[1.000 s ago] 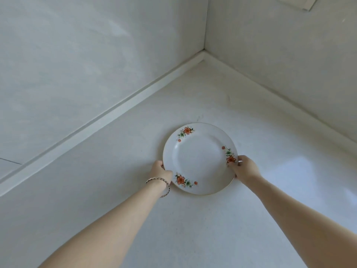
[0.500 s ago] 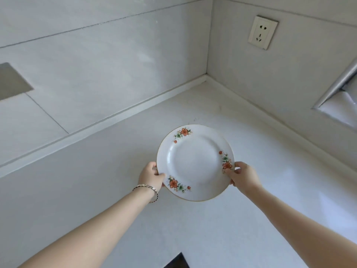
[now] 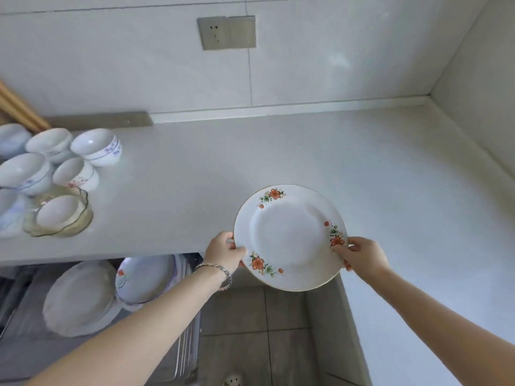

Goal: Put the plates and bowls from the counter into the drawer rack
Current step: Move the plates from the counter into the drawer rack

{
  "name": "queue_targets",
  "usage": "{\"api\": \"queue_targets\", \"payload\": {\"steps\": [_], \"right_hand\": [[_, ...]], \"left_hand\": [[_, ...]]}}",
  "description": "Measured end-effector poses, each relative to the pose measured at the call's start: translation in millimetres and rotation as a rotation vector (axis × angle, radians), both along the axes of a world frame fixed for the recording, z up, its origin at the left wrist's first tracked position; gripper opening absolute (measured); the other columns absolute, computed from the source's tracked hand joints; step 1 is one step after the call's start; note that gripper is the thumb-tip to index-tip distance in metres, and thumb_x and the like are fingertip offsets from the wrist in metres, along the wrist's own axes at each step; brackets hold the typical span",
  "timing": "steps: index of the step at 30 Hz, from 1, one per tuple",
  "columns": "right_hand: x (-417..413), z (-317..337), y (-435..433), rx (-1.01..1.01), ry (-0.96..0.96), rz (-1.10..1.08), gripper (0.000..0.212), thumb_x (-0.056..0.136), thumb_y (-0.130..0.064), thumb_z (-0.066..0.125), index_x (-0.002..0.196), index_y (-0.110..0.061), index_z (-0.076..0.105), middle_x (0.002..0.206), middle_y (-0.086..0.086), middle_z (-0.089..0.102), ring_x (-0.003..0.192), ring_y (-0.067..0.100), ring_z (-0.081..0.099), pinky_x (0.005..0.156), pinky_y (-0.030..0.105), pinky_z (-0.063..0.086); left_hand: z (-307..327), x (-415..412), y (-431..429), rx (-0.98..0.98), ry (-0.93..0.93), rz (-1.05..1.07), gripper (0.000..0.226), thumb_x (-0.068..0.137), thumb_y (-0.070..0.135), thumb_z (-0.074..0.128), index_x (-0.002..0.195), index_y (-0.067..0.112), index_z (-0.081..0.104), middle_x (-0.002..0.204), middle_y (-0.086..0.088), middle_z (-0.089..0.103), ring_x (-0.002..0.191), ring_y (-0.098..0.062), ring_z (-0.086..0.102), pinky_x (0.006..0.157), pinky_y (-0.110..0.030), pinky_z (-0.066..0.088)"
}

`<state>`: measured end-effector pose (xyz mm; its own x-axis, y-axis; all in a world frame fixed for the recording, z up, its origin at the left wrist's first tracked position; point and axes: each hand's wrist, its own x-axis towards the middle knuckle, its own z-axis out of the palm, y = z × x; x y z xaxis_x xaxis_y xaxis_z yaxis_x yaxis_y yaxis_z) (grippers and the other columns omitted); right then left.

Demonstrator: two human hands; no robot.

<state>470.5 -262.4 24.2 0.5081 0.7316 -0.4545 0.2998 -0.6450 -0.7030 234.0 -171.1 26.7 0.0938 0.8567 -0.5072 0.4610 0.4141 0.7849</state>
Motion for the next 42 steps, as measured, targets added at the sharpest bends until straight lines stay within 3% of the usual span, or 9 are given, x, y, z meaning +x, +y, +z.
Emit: {"api": "queue_targets", "payload": {"steps": [3,8,15,18,23,25,31,36,42], "right_hand": [[-68,-9,5,0.006,0.058,0.092,0.005,0.088,-0.012,0.060,0.089,-0.010,0.064,0.069,0.002,0.064,0.055,0.014,0.055,0.047,0.014,0.046],[-195,-32,18,-0.061,0.067,0.306,0.016,0.086,-0.017,0.059,0.090,-0.004,0.068,0.076,0.012,0.072,0.066,0.022,0.060,0.070,0.033,0.052],[-386,-74,36,-0.150,0.173,0.409,0.017,0.088,-0.015,0.060,0.097,-0.003,0.068,0.079,0.018,0.072,0.066,0.023,0.060,0.065,0.029,0.052],[-447,-90,44,-0.212,0.190,0.389,0.019,0.088,-0.015,0.060,0.096,0.001,0.068,0.078,0.018,0.070,0.068,0.024,0.060,0.071,0.035,0.054],[-512,-107,65,-0.267,0.222,0.320,0.017,0.088,-0.012,0.059,0.095,0.002,0.066,0.075,0.017,0.067,0.067,0.024,0.058,0.068,0.031,0.053],[-531,-118,77,-0.292,0.207,0.305,0.012,0.087,-0.011,0.059,0.090,0.000,0.065,0.070,0.014,0.065,0.067,0.025,0.058,0.075,0.037,0.054],[-575,-176,130,-0.378,0.202,0.300,0.019,0.089,-0.008,0.053,0.096,0.005,0.065,0.062,0.013,0.058,0.055,0.022,0.048,0.060,0.031,0.043],[-611,-235,171,-0.374,0.176,0.246,0.023,0.091,-0.016,0.052,0.103,-0.001,0.065,0.065,0.009,0.061,0.054,0.020,0.052,0.054,0.025,0.042],[-642,-302,193,-0.348,0.111,0.116,0.019,0.092,-0.020,0.051,0.102,-0.009,0.063,0.073,0.007,0.060,0.052,0.016,0.048,0.045,0.022,0.030]], "left_hand": [[-9,-75,-15,-0.078,-0.019,0.104,0.023,0.084,-0.007,0.053,0.105,0.004,0.051,0.097,-0.011,0.062,0.090,-0.028,0.063,0.078,-0.042,0.058],[-24,-216,-33,-0.191,-0.028,0.273,0.023,0.082,-0.012,0.053,0.085,0.011,0.051,0.106,-0.017,0.059,0.098,-0.033,0.062,0.075,-0.039,0.056],[-52,-414,-28,-0.267,0.046,0.369,0.028,0.079,-0.016,0.052,0.102,-0.001,0.055,0.112,-0.021,0.063,0.105,-0.038,0.063,0.082,-0.048,0.057],[-57,-469,-16,-0.282,0.054,0.370,0.024,0.081,-0.017,0.049,0.083,0.007,0.052,0.115,-0.021,0.060,0.109,-0.038,0.060,0.083,-0.045,0.056],[-80,-531,14,-0.333,0.096,0.331,0.028,0.084,-0.016,0.049,0.073,0.010,0.050,0.119,-0.023,0.061,0.109,-0.038,0.061,0.086,-0.046,0.055],[-95,-547,26,-0.356,0.143,0.308,0.022,0.084,-0.014,0.049,0.080,0.007,0.052,0.119,-0.023,0.061,0.109,-0.038,0.062,0.085,-0.045,0.056],[-153,-587,70,-0.425,0.196,0.317,0.022,0.085,-0.012,0.049,0.096,0.006,0.050,0.122,-0.022,0.060,0.109,-0.036,0.061,0.083,-0.044,0.057],[-218,-615,115,-0.434,0.308,0.249,0.020,0.085,-0.007,0.051,0.079,0.012,0.053,0.106,-0.012,0.063,0.104,-0.033,0.064,0.079,-0.040,0.059],[-294,-638,166,-0.346,0.431,0.061,0.021,0.080,0.003,0.054,0.100,0.004,0.062,0.099,-0.009,0.069,0.090,-0.028,0.068,0.076,-0.036,0.059]]}}
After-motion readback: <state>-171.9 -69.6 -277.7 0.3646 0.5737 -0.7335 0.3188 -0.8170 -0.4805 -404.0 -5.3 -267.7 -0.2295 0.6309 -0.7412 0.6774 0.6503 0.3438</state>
